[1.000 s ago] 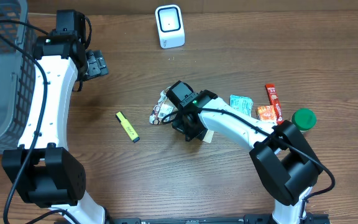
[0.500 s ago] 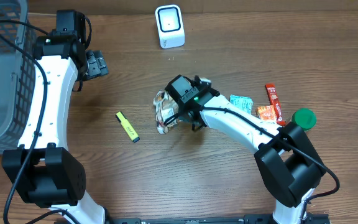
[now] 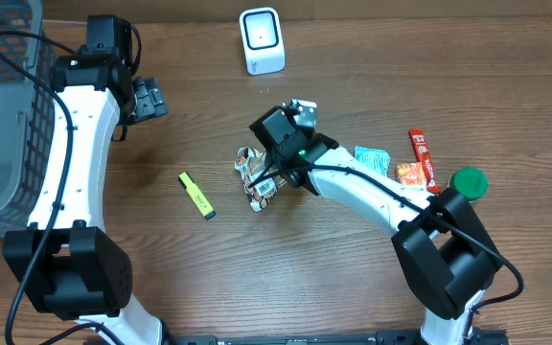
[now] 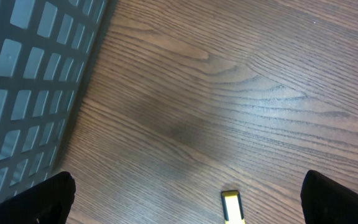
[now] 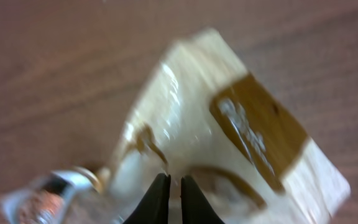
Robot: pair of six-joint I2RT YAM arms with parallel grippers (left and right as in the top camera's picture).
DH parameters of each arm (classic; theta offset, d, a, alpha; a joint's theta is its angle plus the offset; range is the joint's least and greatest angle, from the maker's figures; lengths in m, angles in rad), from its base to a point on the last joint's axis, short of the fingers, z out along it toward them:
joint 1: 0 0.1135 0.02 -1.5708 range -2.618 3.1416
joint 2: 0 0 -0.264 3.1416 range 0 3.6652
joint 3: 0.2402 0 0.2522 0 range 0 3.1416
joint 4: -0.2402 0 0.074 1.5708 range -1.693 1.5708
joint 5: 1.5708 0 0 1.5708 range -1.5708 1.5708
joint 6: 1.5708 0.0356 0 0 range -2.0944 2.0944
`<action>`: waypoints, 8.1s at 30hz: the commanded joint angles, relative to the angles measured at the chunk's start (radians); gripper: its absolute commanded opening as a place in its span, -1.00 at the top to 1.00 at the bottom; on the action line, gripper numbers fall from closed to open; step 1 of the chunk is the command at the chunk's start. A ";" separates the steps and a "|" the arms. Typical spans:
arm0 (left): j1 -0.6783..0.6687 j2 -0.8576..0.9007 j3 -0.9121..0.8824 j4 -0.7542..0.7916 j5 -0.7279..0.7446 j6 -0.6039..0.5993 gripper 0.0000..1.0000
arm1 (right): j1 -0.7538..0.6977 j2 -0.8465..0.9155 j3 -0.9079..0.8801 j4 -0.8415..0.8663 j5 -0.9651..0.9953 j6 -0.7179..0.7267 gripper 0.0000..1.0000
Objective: Scan the item barcode
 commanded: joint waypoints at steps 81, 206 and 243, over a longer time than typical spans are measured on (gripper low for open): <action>-0.008 -0.003 0.008 0.004 -0.009 0.019 -1.00 | -0.244 0.124 0.027 -0.287 -0.546 -0.418 0.24; -0.008 -0.003 0.008 0.007 -0.009 0.019 -1.00 | -0.244 0.039 0.607 0.122 -0.217 -0.990 0.93; -0.008 -0.003 0.008 0.007 -0.009 0.019 -1.00 | -0.183 0.471 0.607 0.766 0.085 -1.070 0.93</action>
